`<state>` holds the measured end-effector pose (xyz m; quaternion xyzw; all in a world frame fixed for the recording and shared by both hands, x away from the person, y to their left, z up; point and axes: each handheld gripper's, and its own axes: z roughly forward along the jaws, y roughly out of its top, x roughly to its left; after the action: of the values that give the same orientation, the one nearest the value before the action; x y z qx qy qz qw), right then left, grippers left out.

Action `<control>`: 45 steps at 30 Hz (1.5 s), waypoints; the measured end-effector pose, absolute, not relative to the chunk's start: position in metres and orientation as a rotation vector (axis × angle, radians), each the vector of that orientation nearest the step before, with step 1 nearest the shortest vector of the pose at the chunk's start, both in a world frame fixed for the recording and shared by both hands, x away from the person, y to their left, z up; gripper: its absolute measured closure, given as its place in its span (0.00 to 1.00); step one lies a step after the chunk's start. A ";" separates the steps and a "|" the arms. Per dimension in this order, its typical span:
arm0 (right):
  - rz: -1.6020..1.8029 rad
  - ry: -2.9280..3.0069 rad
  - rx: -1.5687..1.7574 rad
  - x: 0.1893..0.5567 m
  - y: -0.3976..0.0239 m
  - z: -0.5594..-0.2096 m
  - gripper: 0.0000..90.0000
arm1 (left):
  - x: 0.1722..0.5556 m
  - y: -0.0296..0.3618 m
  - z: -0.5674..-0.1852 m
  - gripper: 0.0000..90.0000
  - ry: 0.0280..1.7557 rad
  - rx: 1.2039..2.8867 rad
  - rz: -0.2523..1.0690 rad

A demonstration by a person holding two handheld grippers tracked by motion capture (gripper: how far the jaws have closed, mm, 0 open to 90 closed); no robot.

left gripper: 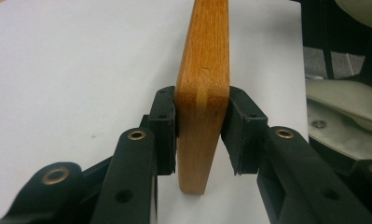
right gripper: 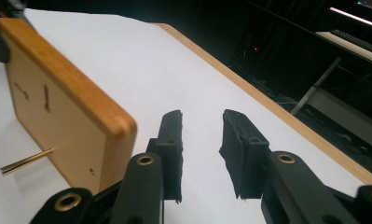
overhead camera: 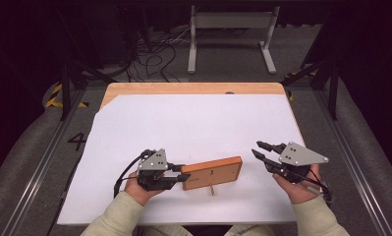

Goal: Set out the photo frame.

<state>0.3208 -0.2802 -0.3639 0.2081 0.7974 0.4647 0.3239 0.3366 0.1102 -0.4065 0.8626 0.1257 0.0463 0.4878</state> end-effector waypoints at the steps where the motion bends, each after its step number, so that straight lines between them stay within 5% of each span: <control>1: 1.221 2.092 0.553 0.321 -0.281 -0.364 0.76 | 0.335 0.110 -0.406 0.76 0.298 2.104 0.113; 17: 1.228 2.100 0.580 0.325 -0.284 -0.368 0.73 | 0.326 0.103 -0.411 0.65 0.143 2.122 -0.042; 29: 1.235 2.119 0.593 0.327 -0.282 -0.371 0.71 | 0.322 0.105 -0.417 0.48 0.151 2.142 -0.092; 45: 1.185 2.317 0.682 0.327 -0.287 -0.400 0.87 | 0.326 0.158 -0.403 0.43 0.327 2.008 0.062</control>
<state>0.3273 -0.2872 -0.3999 0.2471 0.8393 0.4294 0.2239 0.3263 0.1580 -0.4027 0.8395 0.1368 0.0260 0.5252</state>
